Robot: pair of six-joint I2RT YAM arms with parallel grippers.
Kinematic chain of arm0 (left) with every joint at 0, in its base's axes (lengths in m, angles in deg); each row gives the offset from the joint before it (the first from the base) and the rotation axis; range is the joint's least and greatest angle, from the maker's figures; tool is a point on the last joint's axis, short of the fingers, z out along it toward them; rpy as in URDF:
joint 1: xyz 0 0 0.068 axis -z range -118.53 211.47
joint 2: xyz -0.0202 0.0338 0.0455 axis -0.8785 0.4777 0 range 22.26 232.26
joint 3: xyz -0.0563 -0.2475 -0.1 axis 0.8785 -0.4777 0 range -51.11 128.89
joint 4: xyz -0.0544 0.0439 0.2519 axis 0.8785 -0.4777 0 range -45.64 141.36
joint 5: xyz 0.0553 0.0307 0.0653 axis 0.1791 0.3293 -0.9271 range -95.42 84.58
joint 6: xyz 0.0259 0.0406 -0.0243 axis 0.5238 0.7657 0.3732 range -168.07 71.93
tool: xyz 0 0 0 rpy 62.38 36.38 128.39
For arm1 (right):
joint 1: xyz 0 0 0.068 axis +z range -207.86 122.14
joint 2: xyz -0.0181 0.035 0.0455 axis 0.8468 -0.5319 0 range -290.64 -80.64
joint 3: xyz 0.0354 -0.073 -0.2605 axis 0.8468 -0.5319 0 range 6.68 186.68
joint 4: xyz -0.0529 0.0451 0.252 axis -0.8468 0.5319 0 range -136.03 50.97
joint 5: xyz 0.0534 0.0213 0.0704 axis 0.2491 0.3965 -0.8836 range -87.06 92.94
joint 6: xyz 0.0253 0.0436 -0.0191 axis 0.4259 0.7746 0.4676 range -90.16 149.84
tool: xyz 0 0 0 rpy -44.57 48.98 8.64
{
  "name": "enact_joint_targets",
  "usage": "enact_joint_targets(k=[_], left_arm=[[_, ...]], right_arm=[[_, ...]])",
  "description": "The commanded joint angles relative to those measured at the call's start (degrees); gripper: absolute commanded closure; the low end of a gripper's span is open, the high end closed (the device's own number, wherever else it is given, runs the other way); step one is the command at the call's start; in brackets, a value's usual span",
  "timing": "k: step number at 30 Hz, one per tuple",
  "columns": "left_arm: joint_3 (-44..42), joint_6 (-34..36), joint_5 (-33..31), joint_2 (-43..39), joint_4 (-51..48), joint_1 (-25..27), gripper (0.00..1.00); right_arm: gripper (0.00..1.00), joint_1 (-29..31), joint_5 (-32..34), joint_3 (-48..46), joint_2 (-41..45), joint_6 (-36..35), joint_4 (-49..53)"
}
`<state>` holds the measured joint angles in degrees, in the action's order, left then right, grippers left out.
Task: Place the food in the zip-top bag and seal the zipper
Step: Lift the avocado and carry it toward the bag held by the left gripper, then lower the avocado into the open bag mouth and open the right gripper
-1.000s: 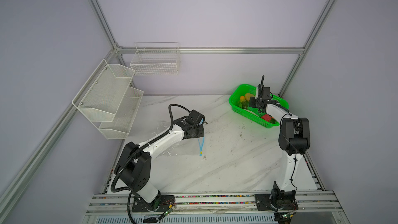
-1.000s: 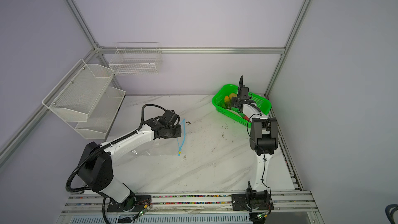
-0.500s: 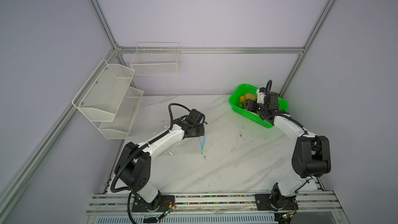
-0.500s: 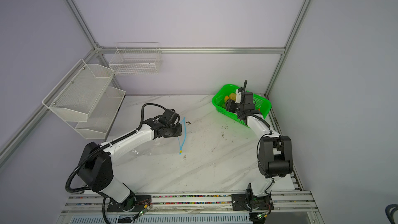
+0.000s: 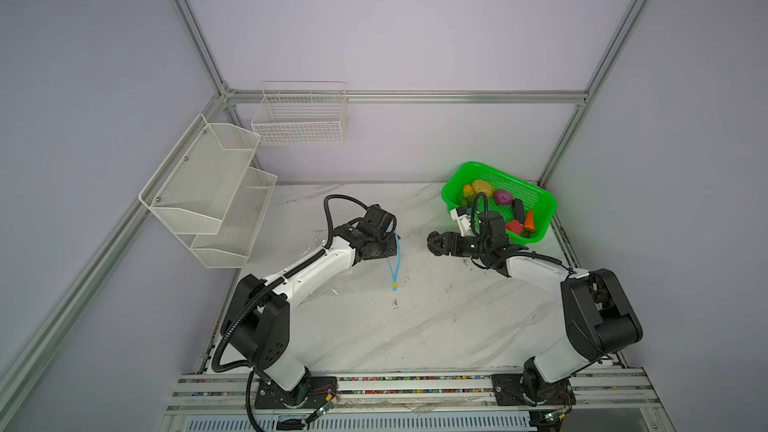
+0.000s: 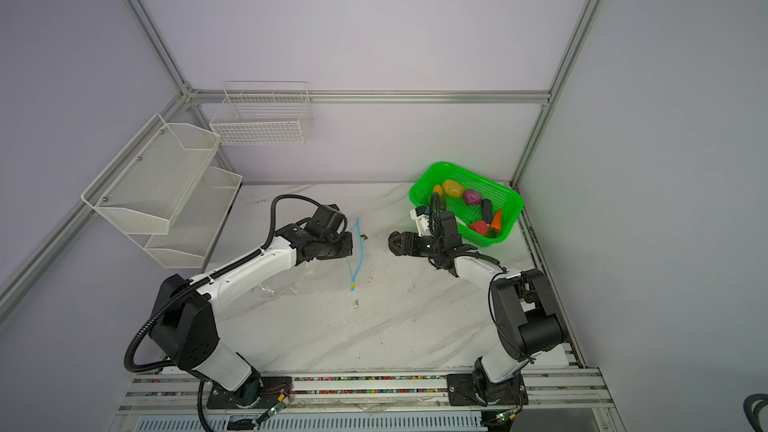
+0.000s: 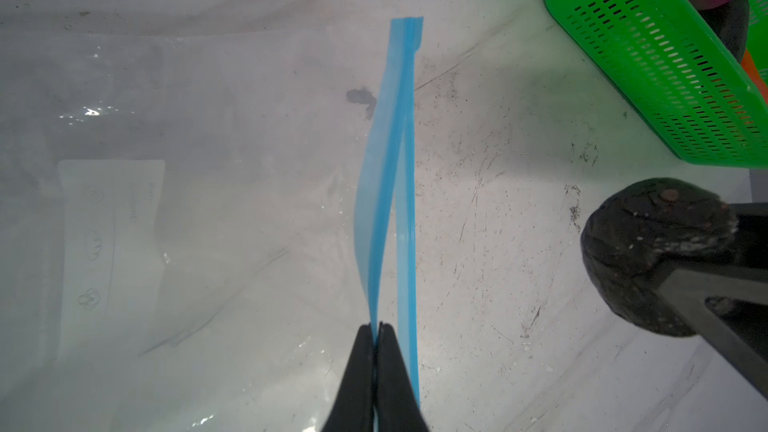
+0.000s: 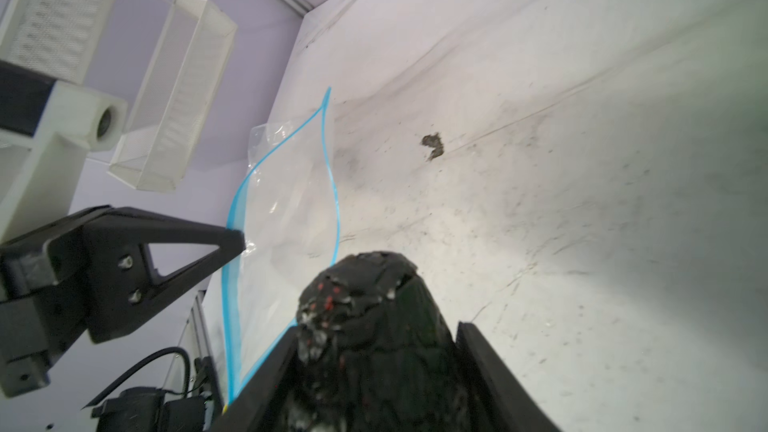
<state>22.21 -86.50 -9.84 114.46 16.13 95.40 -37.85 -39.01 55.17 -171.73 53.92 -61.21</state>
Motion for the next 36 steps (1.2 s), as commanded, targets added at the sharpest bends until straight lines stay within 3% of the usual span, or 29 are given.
enact_joint_targets(k=[1,19,36], left_arm=[[3.5,-1.0,0.9,-3.1,1.6,0.3,1.00],[1.8,-2.1,1.7,-5.2,3.2,0.4,1.00],[0.2,-2.7,2.0,-6.3,3.9,0.4,1.00]], right_arm=[[0.61,2.4,-4.6,-1.4,-0.4,6.2,-10.8],[0.66,9.8,-2.1,-0.2,-7.2,15.9,-23.4],[0.67,11.8,-1.1,2.0,-7.6,17.5,-23.4]])
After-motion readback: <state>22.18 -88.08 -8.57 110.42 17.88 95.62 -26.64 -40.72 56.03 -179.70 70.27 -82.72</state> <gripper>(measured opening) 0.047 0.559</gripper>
